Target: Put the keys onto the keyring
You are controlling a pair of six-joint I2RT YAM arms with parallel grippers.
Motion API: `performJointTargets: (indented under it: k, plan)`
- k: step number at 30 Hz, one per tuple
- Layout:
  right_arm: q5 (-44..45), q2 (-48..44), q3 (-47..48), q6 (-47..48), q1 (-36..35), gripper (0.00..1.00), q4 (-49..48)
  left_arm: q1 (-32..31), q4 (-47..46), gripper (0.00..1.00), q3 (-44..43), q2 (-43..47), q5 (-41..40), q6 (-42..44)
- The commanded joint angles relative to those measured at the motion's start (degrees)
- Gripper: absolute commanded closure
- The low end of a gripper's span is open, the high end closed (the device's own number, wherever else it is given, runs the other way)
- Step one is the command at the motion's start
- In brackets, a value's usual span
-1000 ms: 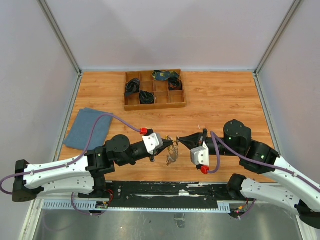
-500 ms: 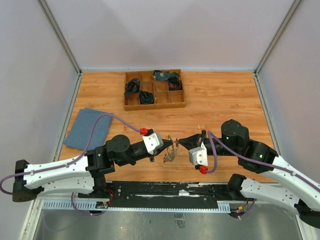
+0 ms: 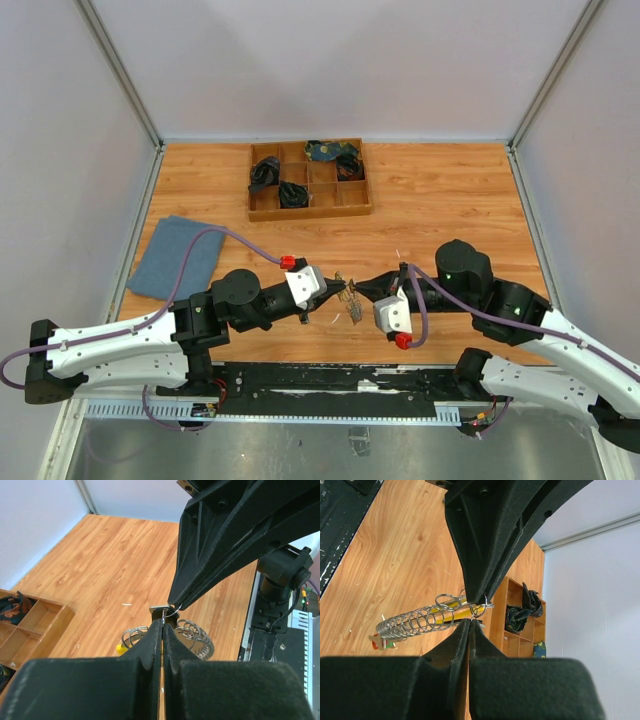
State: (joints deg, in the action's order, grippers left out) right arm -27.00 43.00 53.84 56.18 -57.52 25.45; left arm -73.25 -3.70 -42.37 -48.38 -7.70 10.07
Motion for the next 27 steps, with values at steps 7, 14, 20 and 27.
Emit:
performJointTargets:
  k: [7,14,20,27]
  plan:
    - [0.1,0.8,1.5,0.4,-1.5,0.99,1.6,-0.1,-2.4,0.99,-2.9,0.0,-0.6,0.6]
    - [1.2,1.1,1.1,0.3,-1.9,0.96,1.9,-0.1,-3.2,1.0,-2.9,0.1,-1.1,0.5]
    - [0.8,0.3,1.6,-1.2,-2.2,0.82,1.7,-0.1,-4.4,0.99,-2.8,0.8,-2.3,-0.8]
    - [-1.3,-2.6,3.4,-6.6,-2.3,0.69,0.1,-0.1,-7.1,1.0,-2.0,2.7,-2.5,-2.4]
